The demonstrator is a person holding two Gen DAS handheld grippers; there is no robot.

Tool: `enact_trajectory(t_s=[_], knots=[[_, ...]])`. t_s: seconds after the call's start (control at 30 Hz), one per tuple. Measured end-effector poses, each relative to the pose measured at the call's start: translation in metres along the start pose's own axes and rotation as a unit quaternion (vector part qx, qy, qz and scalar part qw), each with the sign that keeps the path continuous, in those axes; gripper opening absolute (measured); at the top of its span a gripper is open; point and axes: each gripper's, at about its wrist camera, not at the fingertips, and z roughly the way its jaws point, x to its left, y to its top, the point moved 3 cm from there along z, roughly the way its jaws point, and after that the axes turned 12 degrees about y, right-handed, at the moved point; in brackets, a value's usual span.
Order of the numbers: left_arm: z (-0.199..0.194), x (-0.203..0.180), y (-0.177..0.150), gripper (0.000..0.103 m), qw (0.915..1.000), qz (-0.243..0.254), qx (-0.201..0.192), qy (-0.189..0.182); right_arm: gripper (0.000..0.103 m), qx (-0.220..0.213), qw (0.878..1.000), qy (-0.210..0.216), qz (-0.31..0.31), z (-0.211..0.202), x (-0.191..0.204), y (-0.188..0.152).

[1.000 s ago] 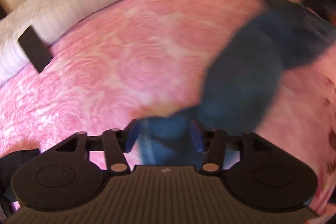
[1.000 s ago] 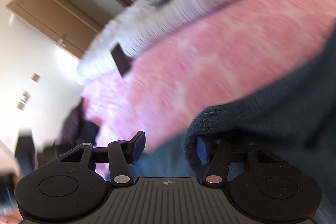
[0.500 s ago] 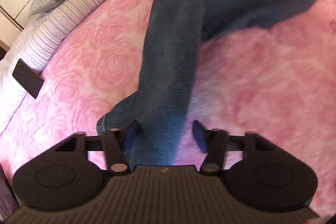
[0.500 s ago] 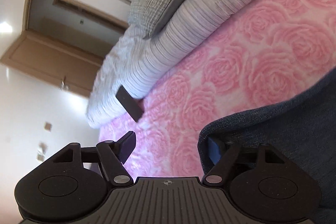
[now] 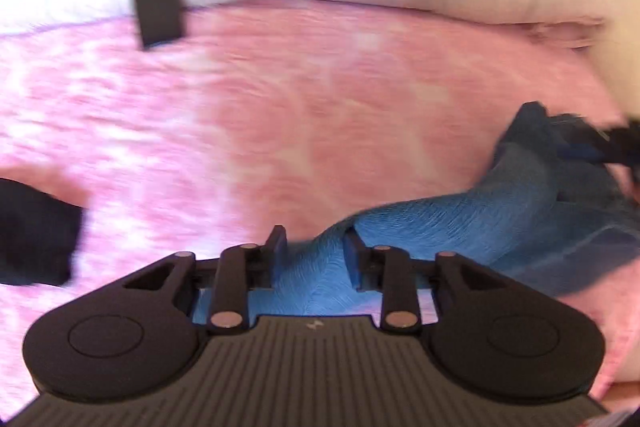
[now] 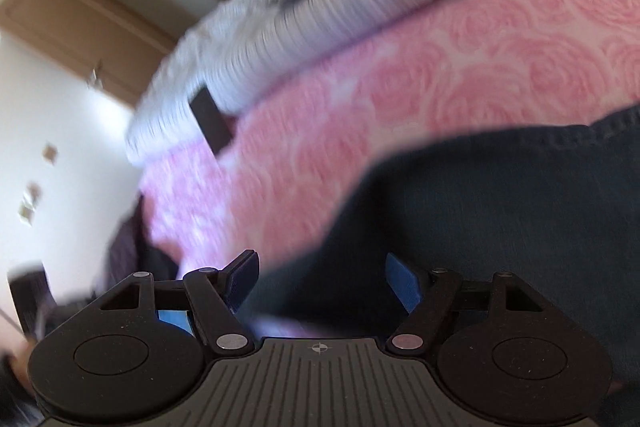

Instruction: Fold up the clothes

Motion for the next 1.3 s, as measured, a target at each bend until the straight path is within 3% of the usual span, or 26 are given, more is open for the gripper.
enact_trajectory(t_s=[0.1,0.17,0.23,0.3,0.37,0.47,0.53,0.57,0.6,0.63,0.67,0.77,0.83,0.87,0.9,0.97,1.07,1.1,1.23,1.27,1.3], knots=[[0.001,0.009,-0.006,0.025,0.9995,-0.01,0.001,0.029,0.074,0.074,0.997,-0.014,0.001,0.013,-0.008,-0.044],[-0.005,0.005,-0.015,0.033,0.9996,0.005,-0.007,0.027,0.074,0.123,0.992,-0.023,0.002,0.021,-0.013,-0.074],[-0.013,-0.01,-0.025,0.041,0.9983,0.049,-0.021,0.024,0.074,0.172,0.985,-0.032,0.002,0.029,-0.018,-0.103],[-0.015,-0.036,-0.033,0.047,0.9909,0.125,-0.042,0.03,0.074,0.205,0.978,-0.04,-0.005,0.032,-0.018,-0.127],[-0.015,-0.066,-0.042,0.05,0.9731,0.214,-0.074,0.044,0.074,0.197,0.979,-0.045,-0.028,0.027,-0.009,-0.137],[-0.003,-0.108,-0.058,0.053,0.9283,0.348,-0.114,0.065,0.074,0.163,0.982,-0.062,-0.072,0.015,0.004,-0.13],[0.016,-0.126,-0.066,0.053,0.9005,0.408,-0.123,0.086,0.074,0.136,0.982,-0.079,-0.104,0.007,0.009,-0.118],[0.03,-0.131,-0.068,0.05,0.8888,0.432,-0.119,0.096,0.074,0.124,0.981,-0.091,-0.12,0.003,0.009,-0.11],[0.039,-0.132,-0.065,0.046,0.8842,0.442,-0.115,0.101,0.074,0.109,0.979,-0.107,-0.137,0.0,0.008,-0.102],[0.048,-0.132,-0.062,0.029,0.881,0.448,-0.11,0.104,0.074,0.096,0.975,-0.128,-0.155,-0.003,0.006,-0.094],[0.047,-0.123,-0.048,0.014,0.8948,0.423,-0.102,0.099,0.074,0.086,0.969,-0.15,-0.176,-0.006,0.004,-0.085],[0.035,-0.089,-0.001,0.009,0.9396,0.325,-0.078,0.075,0.074,0.076,0.945,-0.208,-0.241,-0.009,-0.003,-0.065],[0.029,-0.059,0.034,0.009,0.9661,0.246,-0.052,0.057,0.074,0.1,0.93,-0.213,-0.284,-0.003,-0.008,-0.06],[0.027,-0.039,0.055,0.009,0.9784,0.199,-0.034,0.046,0.074,0.114,0.922,-0.212,-0.304,0.001,-0.011,-0.059],[0.029,-0.024,0.071,0.011,0.9827,0.175,-0.027,0.053,0.074,0.129,0.915,-0.208,-0.32,0.004,-0.013,-0.06],[0.04,-0.003,0.098,0.028,0.9837,0.154,-0.025,0.09,0.074,0.152,0.905,-0.197,-0.345,0.007,-0.017,-0.063],[0.058,0.004,0.113,0.031,0.9625,0.186,-0.037,0.194,0.074,0.172,0.893,-0.19,-0.37,0.007,-0.018,-0.068],[0.058,0.003,0.112,0.032,0.9595,0.192,-0.042,0.201,0.074,0.176,0.889,-0.191,-0.378,0.007,-0.018,-0.071],[0.04,-0.02,0.073,0.044,0.9647,0.216,-0.063,0.137,0.074,0.2,0.862,-0.215,-0.414,0.013,-0.02,-0.089],[0.036,-0.033,0.057,0.046,0.9627,0.237,-0.067,0.111,0.074,0.207,0.853,-0.224,-0.424,0.015,-0.022,-0.094],[0.033,-0.051,0.035,0.048,0.9554,0.272,-0.073,0.089,0.074,0.213,0.844,-0.234,-0.433,0.016,-0.025,-0.098]])
